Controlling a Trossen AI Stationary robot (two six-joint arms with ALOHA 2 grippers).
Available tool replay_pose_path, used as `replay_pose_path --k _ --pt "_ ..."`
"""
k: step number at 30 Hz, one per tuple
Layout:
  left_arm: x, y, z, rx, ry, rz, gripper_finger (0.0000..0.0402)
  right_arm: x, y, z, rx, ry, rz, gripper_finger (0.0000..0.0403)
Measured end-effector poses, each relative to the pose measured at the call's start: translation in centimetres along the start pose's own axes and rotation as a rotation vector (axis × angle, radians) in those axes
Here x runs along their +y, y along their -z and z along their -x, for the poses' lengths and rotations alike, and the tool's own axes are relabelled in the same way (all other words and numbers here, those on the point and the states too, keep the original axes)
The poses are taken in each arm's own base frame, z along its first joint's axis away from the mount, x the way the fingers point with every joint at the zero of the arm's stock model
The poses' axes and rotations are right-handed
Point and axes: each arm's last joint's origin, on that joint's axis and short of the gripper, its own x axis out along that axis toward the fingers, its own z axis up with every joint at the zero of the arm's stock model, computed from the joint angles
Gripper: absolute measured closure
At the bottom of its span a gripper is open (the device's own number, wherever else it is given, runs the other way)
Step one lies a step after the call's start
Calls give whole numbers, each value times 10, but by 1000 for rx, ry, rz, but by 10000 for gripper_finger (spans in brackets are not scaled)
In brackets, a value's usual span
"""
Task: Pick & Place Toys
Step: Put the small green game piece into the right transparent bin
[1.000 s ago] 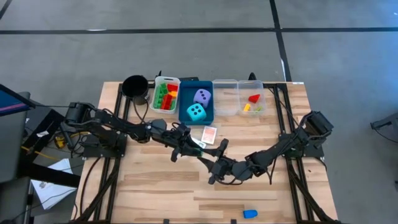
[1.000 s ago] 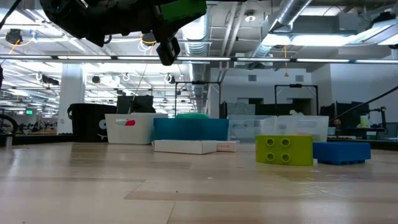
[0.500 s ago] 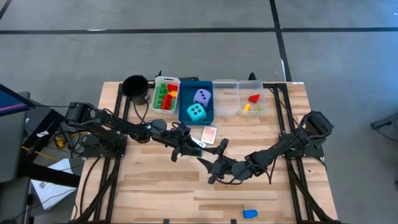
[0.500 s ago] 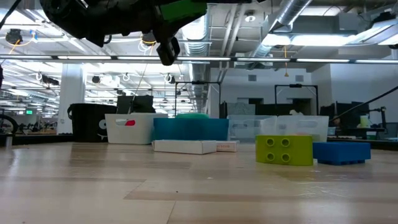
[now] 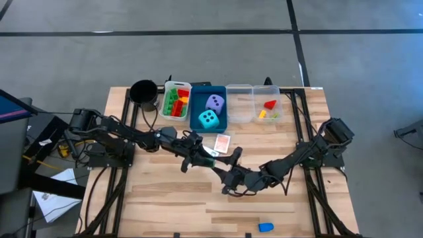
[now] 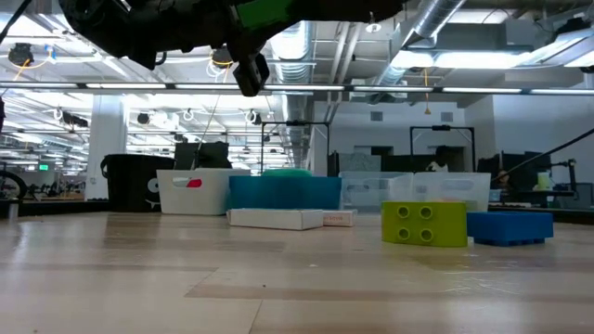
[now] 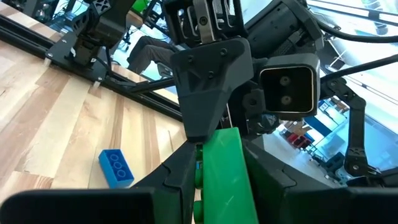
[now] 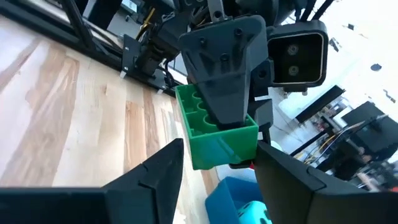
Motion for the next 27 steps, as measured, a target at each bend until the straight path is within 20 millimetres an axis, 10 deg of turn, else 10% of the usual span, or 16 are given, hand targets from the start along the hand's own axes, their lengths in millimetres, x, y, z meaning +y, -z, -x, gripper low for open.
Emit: replay_pose_path --k 27 --pt "0 0 0 5 -2 1 309 2 -1 2 -11 -6 46 218"
